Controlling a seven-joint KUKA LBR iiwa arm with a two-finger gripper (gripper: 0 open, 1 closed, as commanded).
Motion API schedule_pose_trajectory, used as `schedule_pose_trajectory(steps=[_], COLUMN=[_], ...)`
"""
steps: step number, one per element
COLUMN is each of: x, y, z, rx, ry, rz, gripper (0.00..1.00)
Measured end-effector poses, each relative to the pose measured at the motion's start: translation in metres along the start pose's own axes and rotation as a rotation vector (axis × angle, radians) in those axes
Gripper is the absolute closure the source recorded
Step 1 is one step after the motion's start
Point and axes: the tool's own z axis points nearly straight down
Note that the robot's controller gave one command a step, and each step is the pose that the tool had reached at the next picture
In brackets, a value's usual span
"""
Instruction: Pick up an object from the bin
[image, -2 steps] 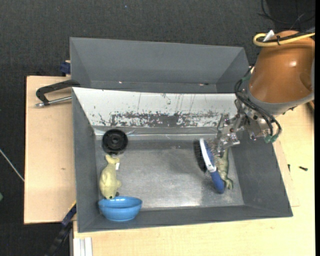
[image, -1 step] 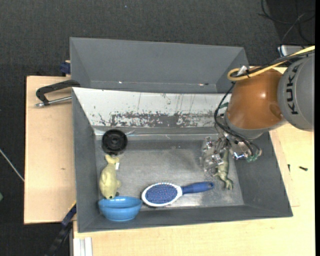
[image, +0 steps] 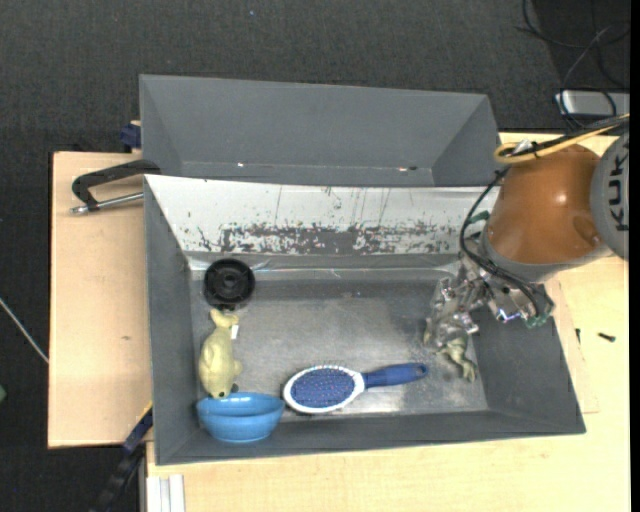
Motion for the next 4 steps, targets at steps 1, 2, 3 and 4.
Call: schedule_pose_trajectory(steps=[1,2,3,4], x=[-0.001,0.012,0.011,0.020], y=[0.002,0.017,0.016,-0.020], z=[0.000,0.038,0.038,-0.083], rx=[-0.001,0.001,0.002,0.008], ry=[-0.001,-0.007,-0.009,-0.010], rz=[-0.003,-0.218,-0.217,-0.506], gripper=[0.00,0.00,1.00,1.00])
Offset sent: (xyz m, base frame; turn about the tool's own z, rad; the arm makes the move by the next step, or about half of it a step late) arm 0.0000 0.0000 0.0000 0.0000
